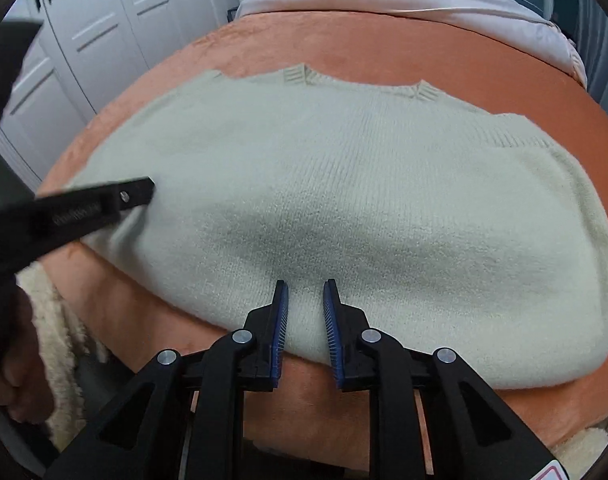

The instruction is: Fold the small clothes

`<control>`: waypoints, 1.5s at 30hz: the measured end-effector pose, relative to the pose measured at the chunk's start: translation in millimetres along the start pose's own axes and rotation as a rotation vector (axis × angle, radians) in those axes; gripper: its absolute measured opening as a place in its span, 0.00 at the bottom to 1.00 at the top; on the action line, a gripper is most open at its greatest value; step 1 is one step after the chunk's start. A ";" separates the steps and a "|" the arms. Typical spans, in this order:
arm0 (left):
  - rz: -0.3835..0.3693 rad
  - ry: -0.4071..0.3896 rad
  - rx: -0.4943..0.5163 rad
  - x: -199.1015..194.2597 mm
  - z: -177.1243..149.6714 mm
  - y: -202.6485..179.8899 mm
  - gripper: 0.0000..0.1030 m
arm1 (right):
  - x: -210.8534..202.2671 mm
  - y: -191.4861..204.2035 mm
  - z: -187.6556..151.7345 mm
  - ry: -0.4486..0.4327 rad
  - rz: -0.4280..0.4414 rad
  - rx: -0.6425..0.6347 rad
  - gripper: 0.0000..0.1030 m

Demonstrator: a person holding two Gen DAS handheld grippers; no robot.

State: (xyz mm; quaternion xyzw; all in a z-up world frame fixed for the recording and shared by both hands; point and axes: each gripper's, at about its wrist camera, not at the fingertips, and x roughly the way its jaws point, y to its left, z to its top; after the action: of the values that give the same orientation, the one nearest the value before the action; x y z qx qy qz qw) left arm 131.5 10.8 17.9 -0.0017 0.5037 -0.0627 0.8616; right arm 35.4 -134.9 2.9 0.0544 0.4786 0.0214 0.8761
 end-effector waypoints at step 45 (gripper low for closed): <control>0.048 0.070 -0.054 -0.9 -47.9 49.2 0.45 | -59.7 -40.2 -39.7 -0.031 -0.128 0.169 0.21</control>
State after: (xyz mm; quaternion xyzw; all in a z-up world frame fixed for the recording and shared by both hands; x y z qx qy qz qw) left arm 94.6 62.6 -8.2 -0.0108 0.5351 -0.0285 0.8442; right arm -30.8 -177.2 27.0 0.0976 0.4677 -0.0759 0.8752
